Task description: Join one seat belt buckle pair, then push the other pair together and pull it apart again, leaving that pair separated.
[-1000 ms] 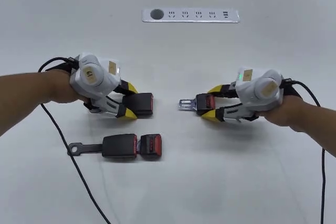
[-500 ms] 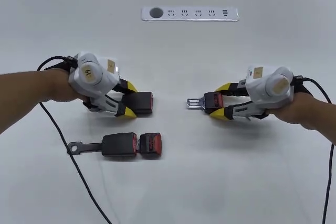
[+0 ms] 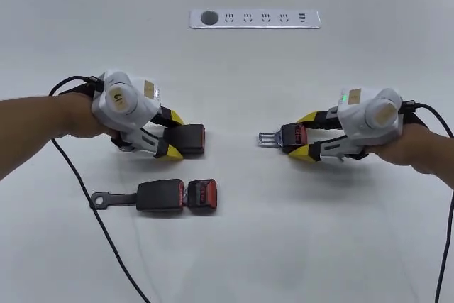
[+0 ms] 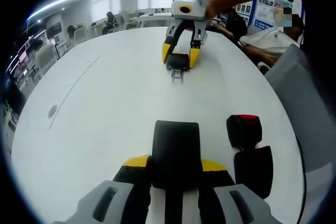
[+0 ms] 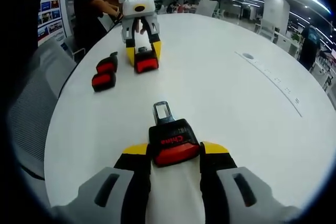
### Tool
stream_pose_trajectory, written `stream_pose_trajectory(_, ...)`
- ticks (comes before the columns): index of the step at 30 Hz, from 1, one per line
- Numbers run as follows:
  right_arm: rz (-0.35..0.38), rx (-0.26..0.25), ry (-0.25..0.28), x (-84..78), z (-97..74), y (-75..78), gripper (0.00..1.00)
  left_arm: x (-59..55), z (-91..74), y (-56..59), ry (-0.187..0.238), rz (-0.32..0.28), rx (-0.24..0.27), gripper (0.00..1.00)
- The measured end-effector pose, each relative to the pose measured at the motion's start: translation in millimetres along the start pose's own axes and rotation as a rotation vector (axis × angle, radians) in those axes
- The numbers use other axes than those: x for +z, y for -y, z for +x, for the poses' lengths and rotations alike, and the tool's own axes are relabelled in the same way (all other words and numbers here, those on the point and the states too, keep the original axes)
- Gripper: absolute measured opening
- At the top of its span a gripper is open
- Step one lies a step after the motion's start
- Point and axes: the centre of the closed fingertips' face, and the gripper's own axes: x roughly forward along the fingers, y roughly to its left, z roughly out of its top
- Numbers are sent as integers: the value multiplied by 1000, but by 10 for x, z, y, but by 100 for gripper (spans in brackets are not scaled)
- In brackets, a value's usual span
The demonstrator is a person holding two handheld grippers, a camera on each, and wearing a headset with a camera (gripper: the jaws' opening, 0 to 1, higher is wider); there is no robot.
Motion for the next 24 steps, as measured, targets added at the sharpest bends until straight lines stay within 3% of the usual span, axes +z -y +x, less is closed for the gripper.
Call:
stream_pose_trajectory(4,-28,2,-37,-7,12,10,36,20,10,17,0,-13,-4,35)
stream_pose_trajectory(7,-37,2,-35,-24,3,14,36,5,6,-5,-8,6,5,35)
stream_pose_trajectory(9,-36,-2,-33,-24,2,18,36,10,10,-25,-9,-13,19,37)
stream_pose_trajectory(11,-24,-23,-45,-28,12,25,36,52,10,-59,-7,-45,71,43)
stream_pose_trajectory(12,3,-43,-52,-36,11,30,36,23,-10,-60,-23,-69,69,44)
stream_pose_trajectory(15,35,-82,-47,-38,-2,16,38,32,-35,-7,-10,-99,57,54)
stream_pose_trajectory(19,76,-147,-7,-13,-35,44,50,-17,-81,-24,1,-114,73,63)
stream_pose_trajectory(20,88,-158,-2,-16,-44,38,52,-26,-103,-49,27,-164,95,64)
stream_pose_trajectory(23,145,-228,25,14,-89,55,60,-17,-156,-42,48,-214,135,71)
stream_pose_trajectory(24,172,-247,38,30,-102,54,61,-20,-188,-41,62,-259,152,74)
